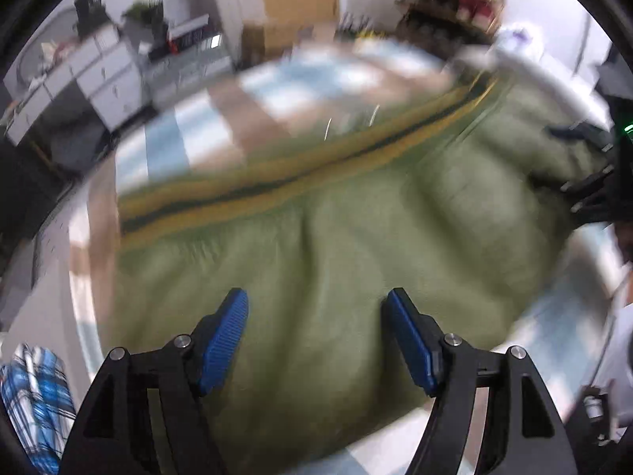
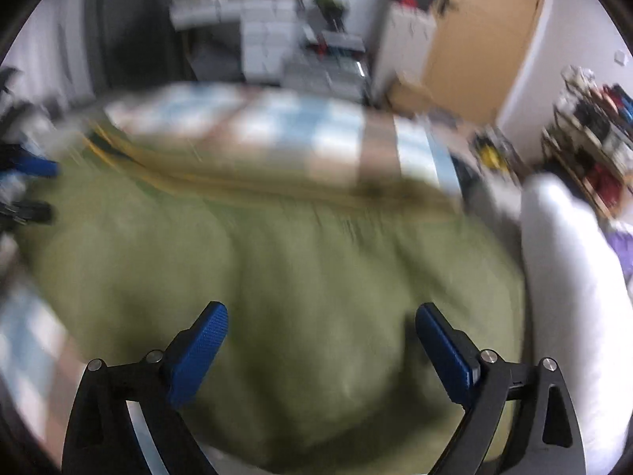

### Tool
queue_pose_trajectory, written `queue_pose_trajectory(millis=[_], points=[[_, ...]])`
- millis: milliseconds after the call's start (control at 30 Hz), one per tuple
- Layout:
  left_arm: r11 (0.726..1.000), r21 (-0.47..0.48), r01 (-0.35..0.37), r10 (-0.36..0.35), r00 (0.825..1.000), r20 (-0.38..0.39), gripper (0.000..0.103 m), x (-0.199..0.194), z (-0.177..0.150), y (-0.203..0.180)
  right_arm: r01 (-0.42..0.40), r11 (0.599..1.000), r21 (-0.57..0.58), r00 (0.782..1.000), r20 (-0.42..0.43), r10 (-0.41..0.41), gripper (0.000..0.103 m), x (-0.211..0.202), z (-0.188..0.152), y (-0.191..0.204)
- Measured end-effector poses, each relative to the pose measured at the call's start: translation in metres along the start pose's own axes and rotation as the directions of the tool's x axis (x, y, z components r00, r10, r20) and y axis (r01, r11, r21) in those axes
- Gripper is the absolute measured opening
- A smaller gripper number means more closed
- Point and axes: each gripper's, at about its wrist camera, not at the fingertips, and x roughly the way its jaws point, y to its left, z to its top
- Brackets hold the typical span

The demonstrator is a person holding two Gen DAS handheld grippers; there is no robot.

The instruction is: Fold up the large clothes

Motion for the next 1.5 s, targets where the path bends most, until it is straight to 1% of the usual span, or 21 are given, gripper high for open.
queue_pose_trajectory(millis=[133,233,300,367,433,467,533,567,633,667,700,767,800,900,1000,1100,1200,1267,1367,1433,1500], points=[[0.988,-0.129,0.082,-0.079,0.997,0.023,0.075,0.016,-0.001,0.026,-0.025,0.999,-0.037,0.998,0.059,0.027,0.099,0.012,-0.015,-0.008],[0.994,-0.101,0.042,-0.038,0.999,0.038,0.077,0.016,0.001,0.023,-0.051,0.999,-0.018,0.998,0.023,0.051,0.099,0.015,-0.009,-0.011],[0.995,-0.097,-0.029,0.033,0.999,0.041,0.076,0.007,0.003,0.014,-0.006,1.0,0.005,1.0,0.003,0.006,0.097,0.008,-0.001,-0.007],[0.995,-0.092,-0.049,0.057,0.994,0.093,0.073,-0.013,0.002,-0.001,-0.06,0.997,0.047,0.996,0.067,0.057,0.096,-0.015,0.004,0.004],[0.999,-0.043,-0.014,0.023,0.979,0.204,0.075,-0.037,-0.003,-0.023,-0.161,0.986,0.046,0.975,0.163,0.152,0.096,-0.043,0.004,0.025],[0.999,-0.03,-0.04,0.046,0.972,0.232,0.076,-0.042,-0.004,-0.033,-0.17,0.985,0.038,0.968,0.191,0.16,0.098,-0.05,0.002,0.035],[0.993,-0.041,-0.113,0.119,0.976,0.183,0.076,-0.024,-0.003,-0.044,-0.195,0.98,0.042,0.961,0.208,0.183,0.099,-0.052,0.002,0.055],[0.993,-0.05,-0.109,0.115,0.983,0.146,0.076,-0.012,-0.003,-0.043,-0.213,0.975,0.062,0.962,0.19,0.198,0.1,-0.044,0.003,0.061],[0.99,-0.121,-0.075,0.083,0.994,0.066,0.078,0.02,-0.005,-0.034,-0.258,0.96,0.113,0.964,0.092,0.248,0.1,-0.012,0.002,0.067],[0.987,-0.148,-0.069,0.081,0.994,0.076,0.087,0.023,-0.008,-0.03,-0.264,0.956,0.128,0.964,0.03,0.262,0.103,0.008,0.001,0.072],[0.982,-0.176,-0.071,0.087,0.992,0.088,0.094,0.025,-0.009,-0.024,-0.238,0.967,0.091,0.971,0.018,0.238,0.103,0.016,0.001,0.079],[0.978,-0.202,-0.044,0.062,0.995,0.082,0.098,0.03,-0.008,-0.014,-0.167,0.986,0.017,0.986,0.032,0.166,0.103,0.015,0.0,0.091],[0.977,-0.21,-0.031,0.05,0.995,0.084,0.1,0.031,-0.008,-0.01,-0.165,0.986,0.024,0.986,0.024,0.164,0.103,0.013,0.001,0.091],[0.977,-0.213,-0.017,0.041,0.993,0.109,0.1,0.032,-0.012,-0.005,-0.205,0.975,0.084,0.976,0.09,0.197,0.1,-0.007,0.003,0.067],[0.976,-0.218,-0.028,0.057,0.99,0.126,0.1,0.033,-0.013,-0.007,-0.091,0.979,0.181,0.982,0.182,0.058,0.102,-0.035,-0.008,0.014],[0.973,-0.226,-0.038,0.069,0.989,0.13,0.101,0.029,-0.016,-0.018,-0.019,0.955,0.297,0.994,0.106,-0.013,0.102,-0.021,-0.024,-0.03],[0.972,-0.233,-0.041,0.074,0.988,0.135,0.102,0.029,-0.018,-0.022,-0.056,0.955,0.293,0.997,-0.026,0.067,0.103,0.022,-0.038,-0.034],[0.971,-0.236,-0.041,0.076,0.987,0.142,0.102,0.029,-0.02,-0.021,-0.048,0.963,0.265,0.998,-0.019,0.055,0.103,0.026,-0.036,-0.029],[0.971,-0.236,-0.039,0.076,0.986,0.151,0.102,0.028,-0.021,-0.021,-0.065,0.946,0.316,0.995,-0.047,0.084,0.103,0.026,-0.025,-0.038],[0.971,-0.235,-0.038,0.077,0.984,0.158,0.102,0.027,-0.023,-0.021,-0.107,0.927,0.359,0.994,0.046,0.097,0.103,0.005,-0.016,-0.044],[0.971,-0.236,-0.036,0.076,0.983,0.164,0.102,0.026,-0.024,-0.021,-0.167,0.916,0.364,0.978,0.18,0.107,0.103,-0.021,-0.007,-0.045]])
